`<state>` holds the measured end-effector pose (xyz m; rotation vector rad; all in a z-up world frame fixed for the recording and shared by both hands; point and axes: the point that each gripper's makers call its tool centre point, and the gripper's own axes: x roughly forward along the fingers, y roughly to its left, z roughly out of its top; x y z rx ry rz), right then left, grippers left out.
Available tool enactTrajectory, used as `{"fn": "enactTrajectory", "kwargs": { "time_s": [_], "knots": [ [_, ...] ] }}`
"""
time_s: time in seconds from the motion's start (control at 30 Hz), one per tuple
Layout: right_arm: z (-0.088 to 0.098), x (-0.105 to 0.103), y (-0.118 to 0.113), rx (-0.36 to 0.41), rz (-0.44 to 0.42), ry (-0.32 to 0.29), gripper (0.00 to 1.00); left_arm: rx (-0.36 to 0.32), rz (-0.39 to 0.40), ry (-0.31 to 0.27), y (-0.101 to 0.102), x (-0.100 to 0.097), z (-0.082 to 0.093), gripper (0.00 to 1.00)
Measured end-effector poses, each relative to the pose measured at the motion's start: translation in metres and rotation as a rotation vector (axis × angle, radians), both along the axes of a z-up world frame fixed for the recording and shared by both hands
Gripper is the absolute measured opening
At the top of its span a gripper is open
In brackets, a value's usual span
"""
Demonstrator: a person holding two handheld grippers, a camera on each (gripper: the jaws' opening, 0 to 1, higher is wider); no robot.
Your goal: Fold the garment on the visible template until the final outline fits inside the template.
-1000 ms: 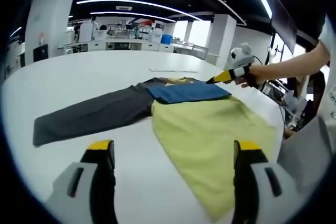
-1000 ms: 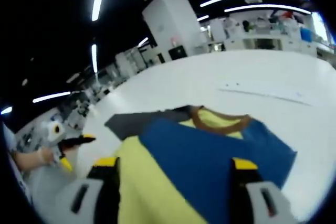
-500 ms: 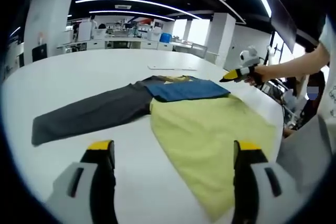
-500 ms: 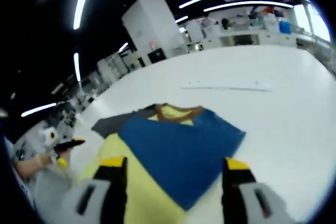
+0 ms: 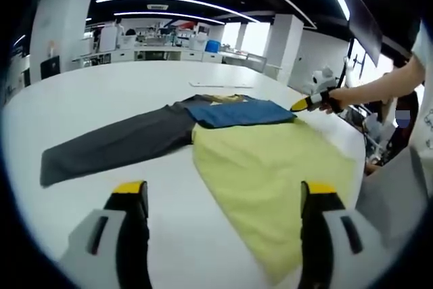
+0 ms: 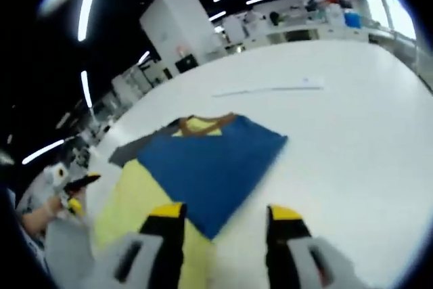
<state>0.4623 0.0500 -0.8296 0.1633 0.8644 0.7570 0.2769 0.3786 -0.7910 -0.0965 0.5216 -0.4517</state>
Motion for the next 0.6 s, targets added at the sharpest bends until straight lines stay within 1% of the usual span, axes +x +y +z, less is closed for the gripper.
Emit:
{"fn": "enactTrajectory", "kwargs": {
  "time_s": [0.07,0.1,0.17,0.23,0.33,0.37,0.4,0.5,0.53,0.57,0.6],
  "knots": [
    [-0.002,-0.004,0.000,0.017,-0.018,0.031,0.34,0.006,-0.003,0.003,-0.001,0.000,-0.001,0.91],
    [-0.003,-0.006,-0.001,0.028,-0.031,0.050,0.29,0.007,-0.003,0.003,-0.001,0.000,-0.001,0.91],
    [-0.005,-0.007,0.000,0.056,-0.032,0.066,0.20,0.007,-0.003,0.005,-0.001,0.000,-0.001,0.91],
    [-0.009,-0.011,0.003,0.066,-0.034,0.091,0.14,0.007,-0.002,0.006,0.000,0.000,-0.002,0.91],
    [-0.008,-0.015,0.007,0.087,-0.040,0.105,0.07,0.011,-0.003,0.009,-0.001,-0.001,-0.003,0.91],
    [-0.006,-0.016,0.010,0.106,-0.048,0.115,0.02,0.012,-0.003,0.010,-0.001,-0.001,-0.003,0.91],
    [-0.006,-0.016,0.010,0.105,-0.049,0.113,0.00,0.013,-0.003,0.010,-0.001,-0.001,-0.003,0.91],
    [-0.005,-0.014,0.009,0.098,-0.048,0.104,0.00,0.014,-0.001,0.011,-0.001,-0.001,-0.002,0.90],
    [-0.005,-0.012,0.007,0.078,-0.046,0.088,0.00,0.014,-0.001,0.012,-0.001,-0.001,-0.003,0.90],
    [-0.004,-0.011,0.006,0.075,-0.046,0.081,0.00,0.016,-0.001,0.013,0.000,-0.002,-0.003,0.90],
    [-0.004,-0.011,0.005,0.077,-0.049,0.085,0.00,0.018,-0.002,0.013,-0.001,-0.002,-0.003,0.90]
  ]
}}
